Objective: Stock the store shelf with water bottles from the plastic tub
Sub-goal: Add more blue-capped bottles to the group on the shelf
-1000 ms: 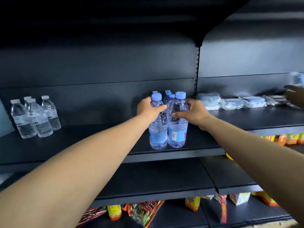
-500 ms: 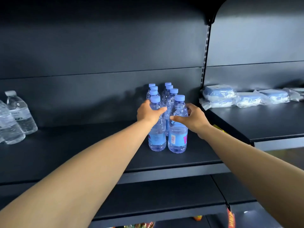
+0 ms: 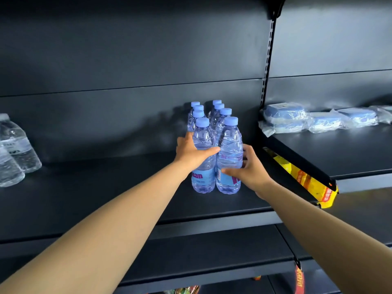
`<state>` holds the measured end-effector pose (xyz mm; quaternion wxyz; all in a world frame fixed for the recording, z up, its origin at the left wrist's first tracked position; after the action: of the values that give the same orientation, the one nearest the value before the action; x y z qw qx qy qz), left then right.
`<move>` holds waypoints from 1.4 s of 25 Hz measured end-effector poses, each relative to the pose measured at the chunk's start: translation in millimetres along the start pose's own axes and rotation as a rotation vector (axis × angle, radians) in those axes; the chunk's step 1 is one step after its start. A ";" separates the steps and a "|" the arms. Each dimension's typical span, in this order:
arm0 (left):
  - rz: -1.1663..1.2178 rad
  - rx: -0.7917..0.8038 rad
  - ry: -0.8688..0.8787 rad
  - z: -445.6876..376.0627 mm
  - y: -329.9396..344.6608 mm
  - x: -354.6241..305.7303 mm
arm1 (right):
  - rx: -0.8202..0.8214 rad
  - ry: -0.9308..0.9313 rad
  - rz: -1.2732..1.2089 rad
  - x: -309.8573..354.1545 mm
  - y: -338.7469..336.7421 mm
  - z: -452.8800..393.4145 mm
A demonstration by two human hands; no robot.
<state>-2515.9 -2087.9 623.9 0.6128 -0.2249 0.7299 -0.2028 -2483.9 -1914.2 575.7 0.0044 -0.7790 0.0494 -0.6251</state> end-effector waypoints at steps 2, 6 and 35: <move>0.170 0.090 0.007 7.8 6.3 15.5 | 0.009 0.006 -0.021 -9.0 1.0 4.1; 0.090 -0.056 0.051 11.1 7.1 21.7 | -0.098 -0.027 0.055 -9.3 5.1 6.2; -0.174 -0.015 -0.064 34.8 7.0 16.6 | -0.126 0.035 0.359 15.4 -3.8 13.7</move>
<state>-2484.7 -2092.5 600.7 0.6144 -0.2983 0.6891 -0.2424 -2467.0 -1912.5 588.0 0.0664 -0.7453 0.2268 -0.6234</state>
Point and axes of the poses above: each hand's wrist, its own z-axis away from the middle knuckle, its own y-axis out of the palm, x = y × z, the point moved 3 cm from there along -z, towards the middle knuckle, and after that the axes turned 8 degrees about -z, right-handed, at the moved point
